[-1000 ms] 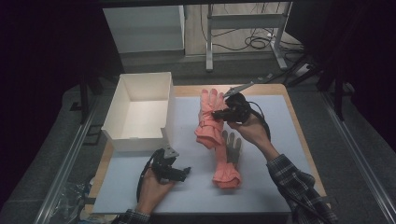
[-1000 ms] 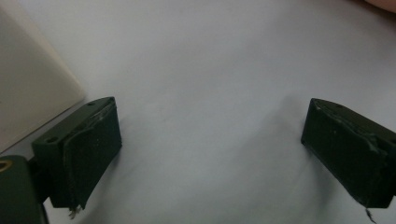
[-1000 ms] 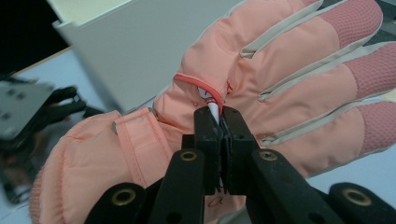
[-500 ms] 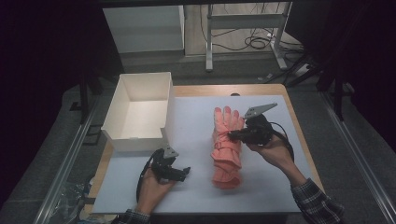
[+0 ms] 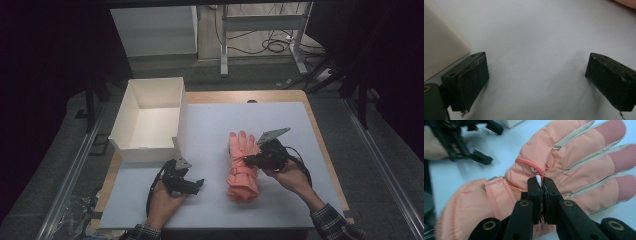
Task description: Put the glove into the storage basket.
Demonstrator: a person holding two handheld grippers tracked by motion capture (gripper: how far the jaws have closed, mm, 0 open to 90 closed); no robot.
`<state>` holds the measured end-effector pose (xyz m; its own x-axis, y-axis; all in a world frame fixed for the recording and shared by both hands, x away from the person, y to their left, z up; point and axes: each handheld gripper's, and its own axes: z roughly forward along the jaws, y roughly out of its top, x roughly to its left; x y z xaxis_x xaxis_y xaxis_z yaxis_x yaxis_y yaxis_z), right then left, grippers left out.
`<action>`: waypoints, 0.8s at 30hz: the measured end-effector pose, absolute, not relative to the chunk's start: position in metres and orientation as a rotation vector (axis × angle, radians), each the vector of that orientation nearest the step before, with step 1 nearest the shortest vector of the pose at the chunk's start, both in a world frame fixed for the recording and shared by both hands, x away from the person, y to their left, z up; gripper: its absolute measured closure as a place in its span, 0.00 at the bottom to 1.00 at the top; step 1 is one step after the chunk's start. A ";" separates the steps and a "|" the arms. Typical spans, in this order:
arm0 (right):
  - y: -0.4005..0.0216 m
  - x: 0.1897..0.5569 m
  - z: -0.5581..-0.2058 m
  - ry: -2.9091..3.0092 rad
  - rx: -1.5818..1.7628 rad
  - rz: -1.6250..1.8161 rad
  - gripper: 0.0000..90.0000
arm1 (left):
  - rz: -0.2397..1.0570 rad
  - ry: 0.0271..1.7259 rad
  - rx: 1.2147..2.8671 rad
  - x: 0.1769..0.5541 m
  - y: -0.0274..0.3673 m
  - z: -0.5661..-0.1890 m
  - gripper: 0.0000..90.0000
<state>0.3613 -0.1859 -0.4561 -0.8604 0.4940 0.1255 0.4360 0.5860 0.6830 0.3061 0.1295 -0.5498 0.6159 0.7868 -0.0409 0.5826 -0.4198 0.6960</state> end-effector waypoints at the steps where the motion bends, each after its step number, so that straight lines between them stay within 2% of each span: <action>1: -0.186 0.361 -0.456 2.728 0.801 1.142 0.95 | 0.383 1.071 2.153 0.306 0.129 -0.550 0.05; 10: -0.182 0.359 -0.475 2.702 0.837 1.091 0.91 | 0.383 1.069 2.157 0.306 0.130 -0.550 0.05; 17: -0.187 0.354 -0.466 2.637 0.821 1.161 0.75 | 0.384 1.071 2.153 0.306 0.129 -0.550 0.05; 24: -0.205 0.349 -0.448 2.556 0.828 1.228 0.68 | 0.384 1.071 2.154 0.306 0.129 -0.550 0.05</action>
<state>0.3488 -0.2049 -0.4485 -0.8269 0.5580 0.0697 0.4033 0.5020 0.7651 0.3060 0.1293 -0.5498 0.6157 0.7870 -0.0396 0.5824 -0.4207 0.6956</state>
